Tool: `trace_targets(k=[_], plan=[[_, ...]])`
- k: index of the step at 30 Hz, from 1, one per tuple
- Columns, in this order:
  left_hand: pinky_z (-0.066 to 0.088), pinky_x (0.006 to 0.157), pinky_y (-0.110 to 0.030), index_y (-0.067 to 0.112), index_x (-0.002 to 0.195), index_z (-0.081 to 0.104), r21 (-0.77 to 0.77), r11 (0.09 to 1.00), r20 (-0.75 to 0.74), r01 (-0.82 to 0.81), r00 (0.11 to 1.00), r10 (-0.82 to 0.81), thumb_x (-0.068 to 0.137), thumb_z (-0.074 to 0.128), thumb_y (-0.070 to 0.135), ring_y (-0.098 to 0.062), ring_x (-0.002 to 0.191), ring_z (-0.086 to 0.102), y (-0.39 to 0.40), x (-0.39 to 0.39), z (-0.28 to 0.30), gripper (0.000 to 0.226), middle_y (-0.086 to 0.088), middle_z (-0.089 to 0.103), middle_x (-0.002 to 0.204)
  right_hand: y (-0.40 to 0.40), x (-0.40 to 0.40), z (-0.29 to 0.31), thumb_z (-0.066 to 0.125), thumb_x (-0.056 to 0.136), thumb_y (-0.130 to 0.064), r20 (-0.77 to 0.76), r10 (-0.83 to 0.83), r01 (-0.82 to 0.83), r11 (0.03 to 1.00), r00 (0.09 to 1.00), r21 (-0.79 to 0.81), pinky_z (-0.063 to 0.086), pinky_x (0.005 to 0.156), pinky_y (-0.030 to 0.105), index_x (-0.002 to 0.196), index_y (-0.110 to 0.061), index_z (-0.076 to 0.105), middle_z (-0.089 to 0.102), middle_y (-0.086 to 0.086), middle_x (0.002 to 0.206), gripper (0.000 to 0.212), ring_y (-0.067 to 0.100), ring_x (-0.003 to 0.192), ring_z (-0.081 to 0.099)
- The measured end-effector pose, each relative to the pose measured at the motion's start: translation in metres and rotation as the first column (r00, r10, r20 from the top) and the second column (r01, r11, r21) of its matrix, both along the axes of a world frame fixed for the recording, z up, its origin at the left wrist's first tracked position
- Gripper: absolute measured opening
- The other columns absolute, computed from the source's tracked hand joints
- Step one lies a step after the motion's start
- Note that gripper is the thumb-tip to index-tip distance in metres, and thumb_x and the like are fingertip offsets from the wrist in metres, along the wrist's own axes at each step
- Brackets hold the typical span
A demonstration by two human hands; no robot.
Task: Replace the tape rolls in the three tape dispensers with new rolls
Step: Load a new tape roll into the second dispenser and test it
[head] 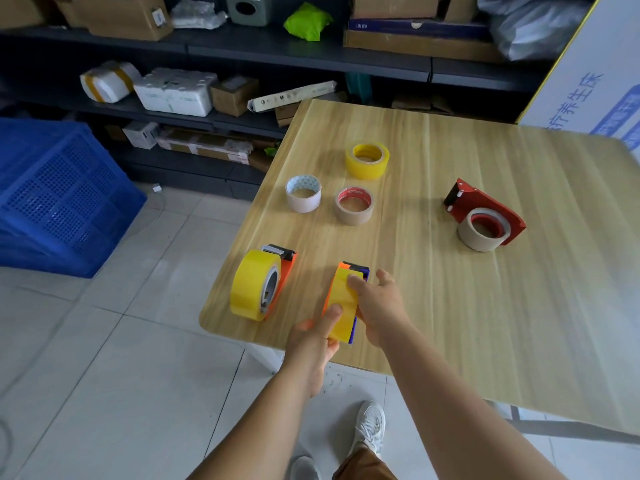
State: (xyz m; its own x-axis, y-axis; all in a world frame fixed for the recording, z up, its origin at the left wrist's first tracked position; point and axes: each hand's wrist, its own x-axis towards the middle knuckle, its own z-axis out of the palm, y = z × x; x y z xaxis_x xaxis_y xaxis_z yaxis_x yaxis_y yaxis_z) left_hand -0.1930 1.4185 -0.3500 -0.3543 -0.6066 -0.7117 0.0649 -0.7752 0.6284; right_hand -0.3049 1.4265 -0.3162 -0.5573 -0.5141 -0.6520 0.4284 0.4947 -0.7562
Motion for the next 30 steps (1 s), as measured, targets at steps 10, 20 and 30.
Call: trace_targets(k=[10, 20, 30], plan=[[0.042, 0.093, -0.029, 0.021, 0.102, 0.058, -0.005, 1.000, 0.111, -0.006, 0.994, 0.007, 0.080, 0.072, 0.041, -0.027, 0.116, 0.056, 0.000, -0.010, 0.006, 0.032, 0.003, 0.059, 0.100, 0.000, -0.006, -0.006, 0.064, 0.082, -0.020, 0.043, 0.042, -0.043, 0.999, 0.998, 0.009, 0.056, 0.086, 0.052, 0.107, -0.008, 0.060, 0.068, 0.018, 0.106, 0.029, 0.032, 0.090, 0.068], [0.037, 0.061, -0.026, 0.024, 0.104, 0.060, -0.237, 0.957, 0.356, 0.166, 0.932, -0.073, 0.088, 0.062, 0.045, -0.004, 0.065, 0.044, 0.003, -0.011, 0.025, 0.026, 0.015, 0.048, 0.074, 0.003, -0.005, -0.014, 0.069, 0.077, -0.044, -0.028, 0.070, -0.069, 0.997, 0.997, 0.033, 0.058, 0.083, 0.048, 0.116, -0.010, 0.060, 0.071, 0.011, 0.101, 0.053, 0.030, 0.092, 0.070], [0.036, 0.056, -0.025, 0.023, 0.103, 0.061, -0.279, 0.892, 0.539, 0.354, 0.827, -0.160, 0.093, 0.051, 0.048, -0.008, 0.062, 0.045, -0.002, -0.012, 0.037, 0.029, 0.009, 0.048, 0.068, 0.005, -0.003, -0.010, 0.068, 0.079, -0.044, -0.086, 0.084, -0.081, 0.996, 0.993, 0.029, 0.057, 0.083, 0.052, 0.103, -0.005, 0.066, 0.071, 0.012, 0.087, 0.046, 0.031, 0.083, 0.070]])
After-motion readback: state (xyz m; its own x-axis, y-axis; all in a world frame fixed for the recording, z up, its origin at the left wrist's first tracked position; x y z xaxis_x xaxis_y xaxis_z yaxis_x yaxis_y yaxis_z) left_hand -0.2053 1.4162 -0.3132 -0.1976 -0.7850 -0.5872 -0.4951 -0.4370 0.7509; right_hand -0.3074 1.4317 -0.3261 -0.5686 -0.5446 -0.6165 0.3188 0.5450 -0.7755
